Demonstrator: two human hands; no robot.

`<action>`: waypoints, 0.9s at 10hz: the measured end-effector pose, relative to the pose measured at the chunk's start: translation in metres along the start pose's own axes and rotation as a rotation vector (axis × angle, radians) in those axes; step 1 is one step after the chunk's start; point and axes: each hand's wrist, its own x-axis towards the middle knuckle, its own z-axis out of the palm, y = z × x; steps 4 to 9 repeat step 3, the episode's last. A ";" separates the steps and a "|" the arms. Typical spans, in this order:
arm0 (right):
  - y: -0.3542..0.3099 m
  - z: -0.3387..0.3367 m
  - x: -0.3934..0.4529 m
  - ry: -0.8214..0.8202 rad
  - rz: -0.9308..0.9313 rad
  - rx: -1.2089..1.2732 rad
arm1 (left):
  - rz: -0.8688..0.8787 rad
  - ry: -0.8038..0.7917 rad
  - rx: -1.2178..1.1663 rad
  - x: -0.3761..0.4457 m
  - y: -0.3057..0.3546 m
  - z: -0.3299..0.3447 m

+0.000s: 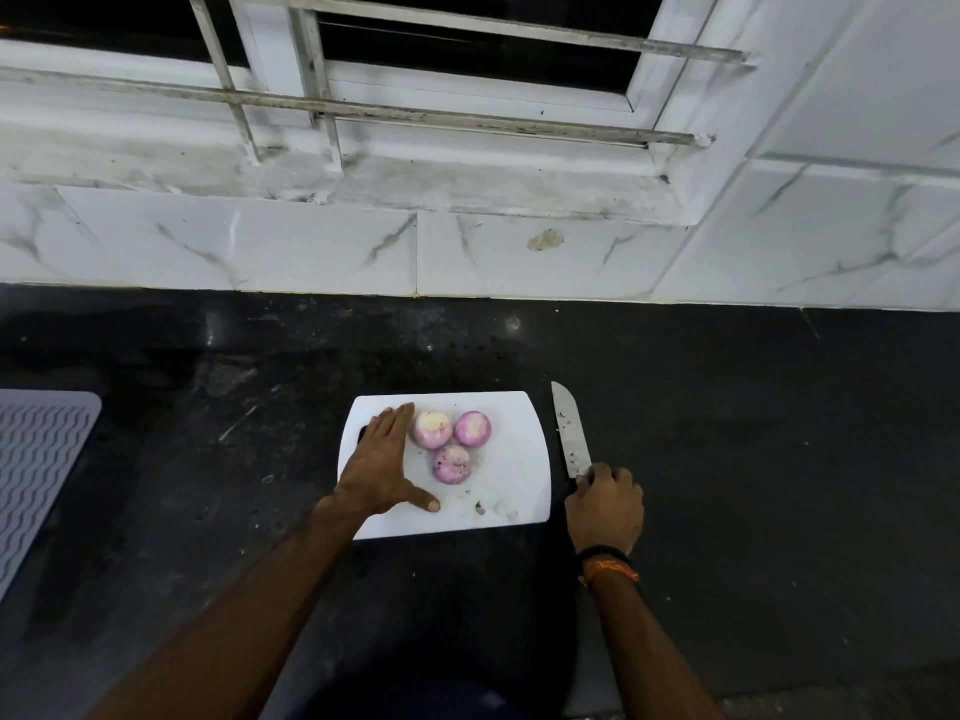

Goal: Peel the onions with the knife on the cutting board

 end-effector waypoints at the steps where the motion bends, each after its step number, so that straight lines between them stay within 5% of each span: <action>1: -0.001 -0.001 0.000 0.003 -0.007 -0.013 | 0.007 -0.010 -0.003 0.002 0.000 -0.001; 9: 0.000 -0.001 -0.002 0.031 -0.017 -0.051 | 0.023 -0.021 -0.001 0.008 -0.003 -0.002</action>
